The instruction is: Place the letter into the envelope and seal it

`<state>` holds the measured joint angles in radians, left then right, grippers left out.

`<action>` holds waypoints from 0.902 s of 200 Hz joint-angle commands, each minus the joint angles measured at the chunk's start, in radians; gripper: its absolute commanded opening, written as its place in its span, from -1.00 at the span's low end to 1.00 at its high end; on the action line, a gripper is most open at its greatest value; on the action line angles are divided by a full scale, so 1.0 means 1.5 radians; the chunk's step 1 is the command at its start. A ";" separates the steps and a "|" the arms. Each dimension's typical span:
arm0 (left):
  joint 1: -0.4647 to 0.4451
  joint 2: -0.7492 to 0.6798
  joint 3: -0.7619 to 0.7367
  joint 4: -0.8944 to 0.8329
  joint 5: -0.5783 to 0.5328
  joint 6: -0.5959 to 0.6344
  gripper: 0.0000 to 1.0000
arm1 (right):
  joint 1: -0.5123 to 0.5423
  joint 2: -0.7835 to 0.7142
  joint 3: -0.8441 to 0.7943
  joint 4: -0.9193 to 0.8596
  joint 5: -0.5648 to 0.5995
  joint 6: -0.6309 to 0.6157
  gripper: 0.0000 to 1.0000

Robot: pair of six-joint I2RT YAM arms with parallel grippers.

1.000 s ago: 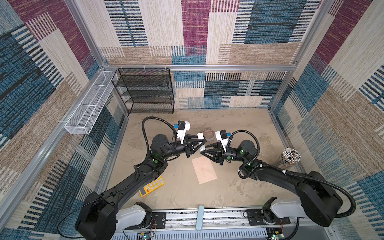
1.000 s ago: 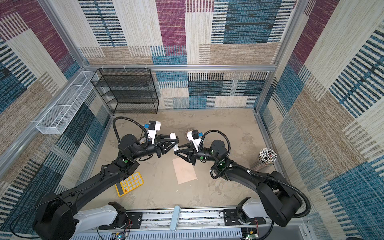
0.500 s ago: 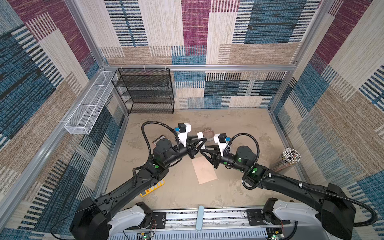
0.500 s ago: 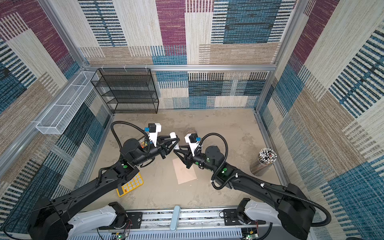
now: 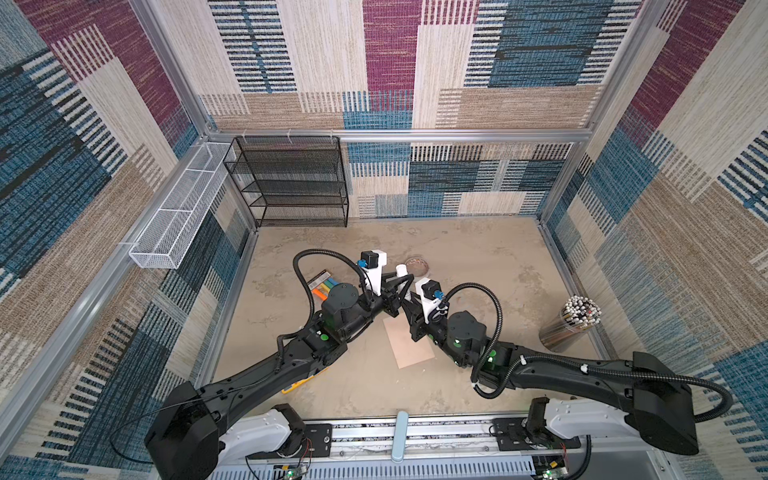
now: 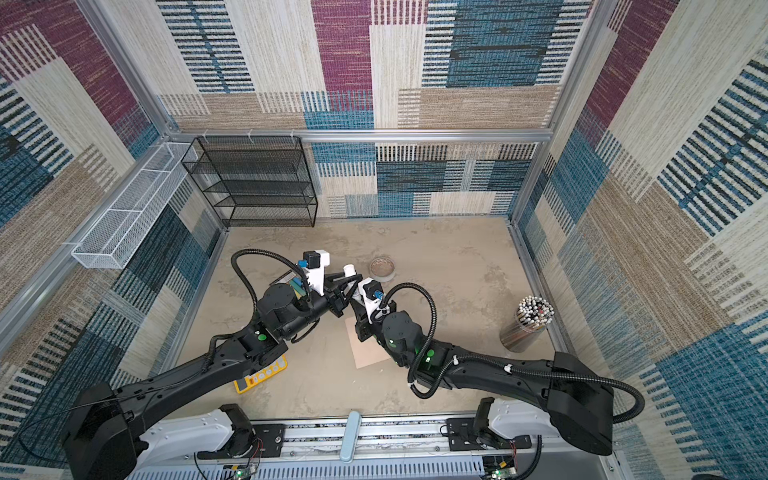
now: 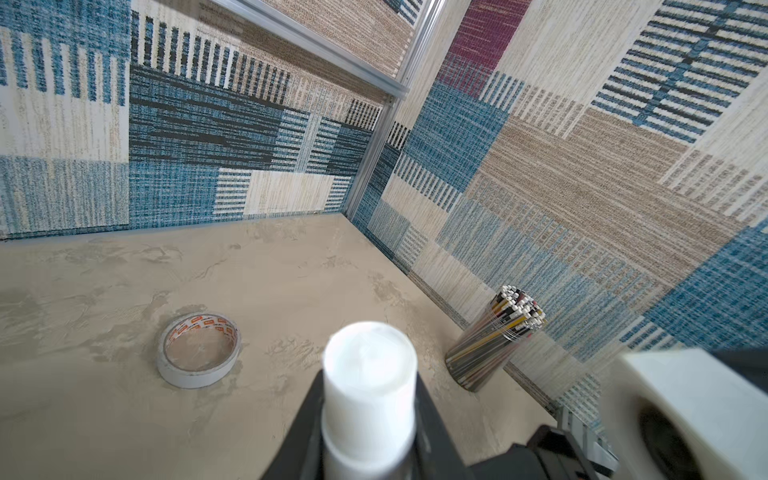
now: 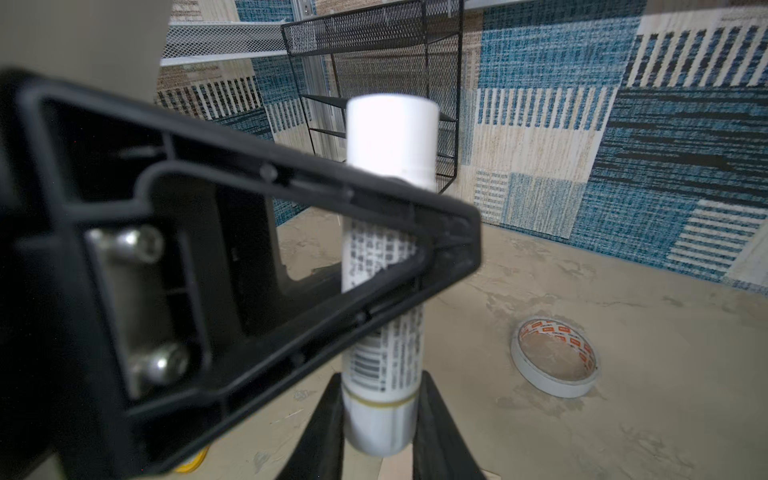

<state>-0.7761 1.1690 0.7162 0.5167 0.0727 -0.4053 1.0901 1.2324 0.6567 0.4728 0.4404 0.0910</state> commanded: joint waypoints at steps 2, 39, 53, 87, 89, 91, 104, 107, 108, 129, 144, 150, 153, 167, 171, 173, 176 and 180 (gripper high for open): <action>-0.003 -0.003 0.003 -0.080 -0.022 0.020 -1.00 | 0.008 -0.011 0.013 0.150 -0.028 -0.025 -0.51; 0.000 -0.015 0.031 -0.104 -0.062 0.063 -1.00 | 0.007 -0.029 -0.023 0.136 -0.021 -0.032 -0.23; 0.005 -0.014 0.046 -0.110 -0.068 0.074 -1.00 | 0.006 -0.037 -0.038 0.131 -0.021 -0.030 -0.16; 0.050 -0.023 0.057 -0.111 -0.050 0.051 -1.00 | -0.016 -0.074 -0.083 0.131 -0.066 -0.032 0.03; 0.053 -0.023 0.056 -0.110 -0.047 0.048 -1.00 | -0.018 -0.077 -0.086 0.131 -0.071 -0.031 0.04; 0.056 -0.025 0.055 -0.109 -0.046 0.047 -1.00 | -0.021 -0.080 -0.088 0.131 -0.077 -0.030 0.04; 0.078 -0.030 0.055 -0.104 -0.015 0.035 -1.00 | -0.045 -0.100 -0.106 0.132 -0.125 -0.022 0.04; 0.082 -0.030 0.056 -0.104 -0.003 0.032 -1.00 | -0.052 -0.105 -0.110 0.133 -0.139 -0.020 0.04; 0.083 -0.030 0.056 -0.104 0.001 0.031 -1.00 | -0.054 -0.106 -0.111 0.134 -0.144 -0.018 0.04; 0.118 -0.027 0.059 -0.093 0.107 0.013 -1.00 | -0.112 -0.139 -0.136 0.151 -0.261 0.000 0.06; 0.137 -0.020 0.058 -0.069 0.190 -0.005 -1.00 | -0.159 -0.155 -0.150 0.174 -0.362 0.008 0.11; 0.142 -0.019 0.055 -0.054 0.223 -0.010 -1.00 | -0.178 -0.156 -0.150 0.181 -0.400 0.019 0.11; 0.144 -0.016 0.053 -0.045 0.237 -0.014 -1.00 | -0.186 -0.156 -0.150 0.184 -0.419 0.024 0.12; 0.145 -0.010 0.049 -0.011 0.285 -0.024 -1.00 | -0.223 -0.143 -0.141 0.193 -0.511 0.052 0.13; 0.145 -0.007 0.048 -0.004 0.298 -0.025 -1.00 | -0.231 -0.138 -0.136 0.196 -0.533 0.058 0.13; 0.145 -0.007 0.048 -0.001 0.304 -0.026 -1.00 | -0.235 -0.134 -0.133 0.197 -0.544 0.063 0.14; 0.145 -0.006 0.048 0.002 0.312 -0.027 -1.00 | -0.241 -0.128 -0.130 0.200 -0.559 0.068 0.14; 0.145 -0.003 0.049 0.008 0.321 -0.028 -1.00 | -0.248 -0.121 -0.125 0.204 -0.584 0.073 0.14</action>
<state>-0.5606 1.1526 0.7914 0.4072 0.3546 -0.4026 0.7712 1.0164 0.4400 0.7033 -0.1364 0.1192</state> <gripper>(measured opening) 0.268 0.568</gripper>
